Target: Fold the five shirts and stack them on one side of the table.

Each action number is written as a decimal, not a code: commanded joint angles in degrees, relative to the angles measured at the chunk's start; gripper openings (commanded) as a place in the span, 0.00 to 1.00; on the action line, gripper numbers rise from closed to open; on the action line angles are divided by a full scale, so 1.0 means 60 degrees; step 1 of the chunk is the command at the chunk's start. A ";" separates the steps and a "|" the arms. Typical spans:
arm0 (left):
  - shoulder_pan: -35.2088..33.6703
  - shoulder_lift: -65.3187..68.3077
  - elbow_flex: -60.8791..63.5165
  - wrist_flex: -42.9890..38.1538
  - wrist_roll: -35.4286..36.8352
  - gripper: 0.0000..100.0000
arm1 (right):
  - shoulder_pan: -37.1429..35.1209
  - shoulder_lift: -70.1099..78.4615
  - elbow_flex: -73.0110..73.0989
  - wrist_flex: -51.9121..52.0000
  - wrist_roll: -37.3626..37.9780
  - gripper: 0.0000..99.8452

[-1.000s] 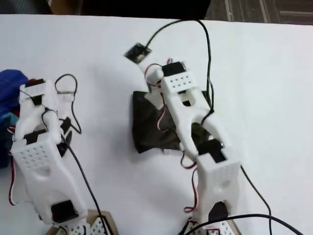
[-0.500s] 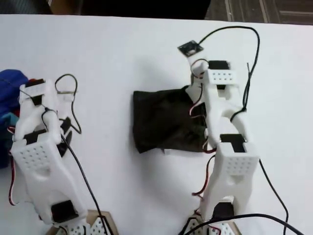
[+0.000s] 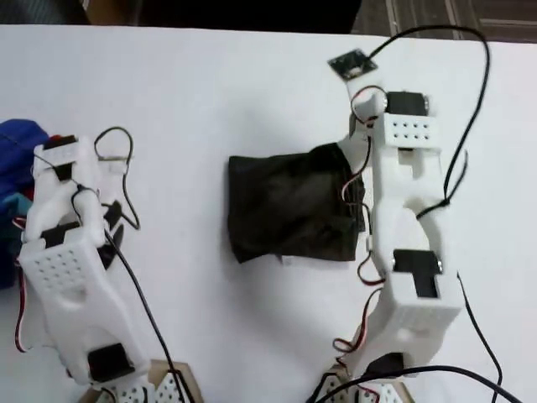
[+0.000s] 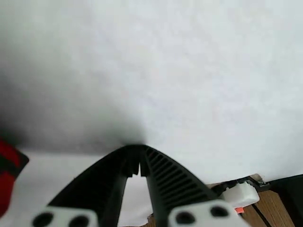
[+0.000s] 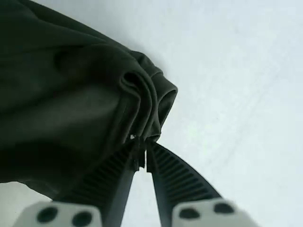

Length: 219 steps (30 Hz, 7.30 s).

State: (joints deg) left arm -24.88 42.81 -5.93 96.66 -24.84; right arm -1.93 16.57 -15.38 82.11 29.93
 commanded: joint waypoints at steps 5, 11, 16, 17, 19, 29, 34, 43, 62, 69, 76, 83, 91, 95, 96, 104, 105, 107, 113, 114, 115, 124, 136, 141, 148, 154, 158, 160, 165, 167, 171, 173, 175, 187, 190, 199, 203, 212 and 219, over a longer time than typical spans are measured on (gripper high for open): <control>0.0674 0.0132 0.0139 -0.0337 -0.0044 0.03 | -0.0037 -0.0872 0.2168 -0.1194 0.0000 0.02; 0.0674 0.0132 0.0139 -0.0337 -0.0044 0.03 | -0.0154 -0.1678 0.4674 -0.2645 0.0000 0.02; 0.0674 0.0132 0.0139 -0.0337 -0.0044 0.03 | -0.0930 -0.3070 0.6344 -0.3260 0.0000 0.02; 0.0674 0.0132 0.0139 -0.0337 -0.0044 0.03 | -0.1121 -0.3363 0.6637 -0.3348 0.0000 0.02; 0.0674 0.0132 0.0139 -0.0337 -0.0044 0.03 | -0.1473 -0.3832 0.7253 -0.3553 0.0000 0.02; 0.0674 0.0132 0.0139 -0.0337 -0.0044 0.03 | -0.1546 -0.4711 0.8645 -0.4007 0.0103 0.02; 0.0674 0.0132 0.0139 -0.0337 -0.0044 0.03 | -0.1560 -0.4769 0.8762 -0.3333 0.0337 0.02; 0.0674 0.0132 0.0139 -0.0337 -0.0044 0.03 | -0.0813 -0.5194 0.8454 -0.1311 0.1011 0.02; 0.0674 0.0132 0.0139 -0.0337 -0.0044 0.03 | -0.1179 -0.6278 0.7634 -0.4183 0.0293 0.02; 0.0674 0.0132 0.0139 -0.0337 -0.0044 0.03 | -0.2132 -0.4227 0.7590 -0.5341 0.0147 0.02; 0.0674 0.0132 0.0139 -0.0337 -0.0044 0.03 | -0.0901 -0.3084 0.7575 -0.5897 0.0645 0.02; 0.0674 0.0132 0.0139 -0.0337 -0.0044 0.03 | 0.0725 -0.3055 0.7575 -0.6850 0.1553 0.02; 0.0674 0.0132 0.0139 -0.0337 -0.0044 0.03 | 0.0930 -0.3143 0.6344 -0.5971 0.0044 0.02; 0.0674 0.0132 0.0139 -0.0337 -0.0044 0.03 | 0.0916 -0.3553 0.5788 -0.4711 -0.0322 0.02; 0.0674 0.0132 0.0139 -0.0337 -0.0044 0.03 | 0.0886 -0.3700 0.5758 -0.4403 -0.0322 0.02; 0.0674 0.0132 0.0139 -0.0337 -0.0044 0.03 | 0.0813 -0.5326 0.5773 -0.3187 -0.0308 0.02; 0.0674 0.0132 0.0139 -0.0337 -0.0044 0.03 | 0.0696 -0.5458 0.5773 -0.3187 -0.0308 0.02; 0.0674 0.0132 0.0139 -0.0337 -0.0044 0.03 | 0.0432 -0.5604 0.5773 -0.3201 -0.0308 0.02; 0.0674 0.0132 0.0139 -0.0337 -0.0044 0.03 | -0.0476 -0.4930 0.5758 -0.4623 -0.0337 0.03; 0.0674 0.0132 0.0139 -0.0337 -0.0044 0.03 | -0.0579 -0.4652 0.5758 -0.5048 -0.0352 0.03; 0.0674 0.0132 0.0139 -0.0337 -0.0044 0.03 | -0.0637 -0.4330 0.5744 -0.5443 -0.0352 0.05; 0.0674 0.0132 0.0139 -0.0337 -0.0044 0.03 | -0.0681 -0.1018 0.3604 -0.5443 -0.1070 0.18; 0.0674 0.0132 0.0139 -0.0337 -0.0044 0.03 | -0.0784 0.0418 0.1817 -0.3363 -0.1084 0.16; 0.0674 0.0132 0.0139 -0.0337 -0.0044 0.03 | -0.0652 -0.0271 0.0894 -0.2234 -0.1084 0.17; 0.0674 0.0132 0.0139 -0.0337 -0.0044 0.03 | -0.1282 -0.0359 0.0791 -0.1238 -0.1084 0.17; 0.0674 0.0132 0.0139 -0.0337 -0.0044 0.03 | -0.1355 0.0286 0.0777 -0.1253 -0.1084 0.16; 0.0674 0.0132 0.0139 -0.0337 -0.0044 0.03 | -0.1179 0.0930 0.0777 -0.1575 -0.1084 0.15; 0.0674 0.0132 0.0139 -0.0337 -0.0044 0.03 | -0.1048 0.1121 0.0747 -0.1868 -0.1084 0.09; 0.0674 0.0132 0.0139 -0.0337 -0.0044 0.03 | -0.0462 0.1209 0.0733 -0.2513 -0.1084 0.02; 0.0674 0.0132 0.0139 -0.0337 -0.0044 0.03 | -0.0242 0.1194 0.0645 -0.2498 -0.1084 0.02; 0.0674 0.0132 0.0139 -0.0337 -0.0044 0.03 | 0.0051 0.0989 0.0601 -0.2469 -0.1055 0.02; 0.0674 0.0132 0.0139 -0.0337 -0.0044 0.03 | 0.0037 0.0916 0.0586 -0.2484 -0.1011 0.02; 0.0674 0.0132 0.0139 -0.0337 -0.0044 0.03 | -0.0022 0.0974 0.0586 -0.2484 -0.0996 0.02; 0.0674 0.0132 0.0139 -0.0337 -0.0044 0.03 | 0.0007 0.1048 0.0425 -0.2044 -0.1070 0.15; 0.0674 0.0132 0.0227 -0.0322 -0.0044 0.03 | -0.0110 -0.0037 0.0132 -0.1487 -0.1070 0.23; 0.0777 0.0381 0.0388 0.0264 -0.0044 0.03 | -0.1150 -0.1429 0.0132 0.0462 -0.1011 0.24; 0.1070 0.0762 -0.0256 0.0747 -0.0044 0.03 | -0.1267 -0.1414 0.0762 0.0286 -0.1084 0.24; 0.1333 -0.0454 -0.1810 0.0879 0.0015 0.03 | -0.1267 -0.1502 0.2535 -0.0491 -0.1934 0.34; 0.1026 -0.3560 -0.1810 0.0762 0.0396 0.03 | -0.1267 -0.1429 0.2593 -0.0491 -0.2256 0.35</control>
State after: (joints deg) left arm -18.29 31.12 -14.37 100.97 -24.48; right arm -9.14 11.47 0.09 79.82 17.36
